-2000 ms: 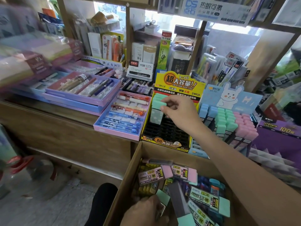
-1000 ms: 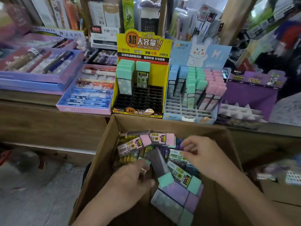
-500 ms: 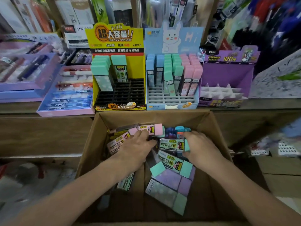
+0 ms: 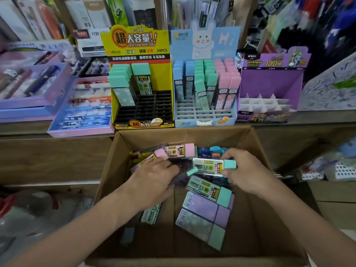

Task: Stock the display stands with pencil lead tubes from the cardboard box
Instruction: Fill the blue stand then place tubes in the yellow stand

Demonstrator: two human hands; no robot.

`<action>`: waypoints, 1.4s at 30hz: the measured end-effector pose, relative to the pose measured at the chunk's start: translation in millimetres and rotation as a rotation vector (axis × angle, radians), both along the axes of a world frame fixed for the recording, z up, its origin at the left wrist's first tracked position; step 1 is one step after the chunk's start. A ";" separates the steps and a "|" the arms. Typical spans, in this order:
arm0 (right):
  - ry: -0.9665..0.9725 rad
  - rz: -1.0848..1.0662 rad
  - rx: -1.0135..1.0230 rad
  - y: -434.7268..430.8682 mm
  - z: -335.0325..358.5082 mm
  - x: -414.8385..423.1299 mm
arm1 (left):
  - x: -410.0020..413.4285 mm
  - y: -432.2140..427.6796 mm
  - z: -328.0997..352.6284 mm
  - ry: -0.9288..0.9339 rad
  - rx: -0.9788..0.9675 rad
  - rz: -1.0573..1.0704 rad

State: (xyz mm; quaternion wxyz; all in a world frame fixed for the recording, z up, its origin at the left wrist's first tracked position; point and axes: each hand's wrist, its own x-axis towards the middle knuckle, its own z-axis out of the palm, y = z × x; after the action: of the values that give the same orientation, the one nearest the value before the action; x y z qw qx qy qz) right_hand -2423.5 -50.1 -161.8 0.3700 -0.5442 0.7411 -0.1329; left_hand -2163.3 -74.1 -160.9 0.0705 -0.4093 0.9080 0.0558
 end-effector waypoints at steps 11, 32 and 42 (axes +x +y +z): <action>0.092 0.098 0.213 31.0 -1.1 19.7 | 25.2 37.2 -12.0 0.125 0.428 0.672; 0.269 0.226 0.209 39.1 -1.6 30.4 | 15.6 26.7 -11.6 -0.019 0.508 0.683; -0.224 0.084 0.133 34.2 -5.4 21.3 | 23.7 25.0 -6.6 0.137 0.657 0.686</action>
State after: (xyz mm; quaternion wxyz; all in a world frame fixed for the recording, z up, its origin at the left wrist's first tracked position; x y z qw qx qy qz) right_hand -2402.2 -15.9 -167.3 0.4910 -0.5309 0.6788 -0.1277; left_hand -2139.6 -49.1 -167.5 0.1136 -0.6369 0.6573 0.3865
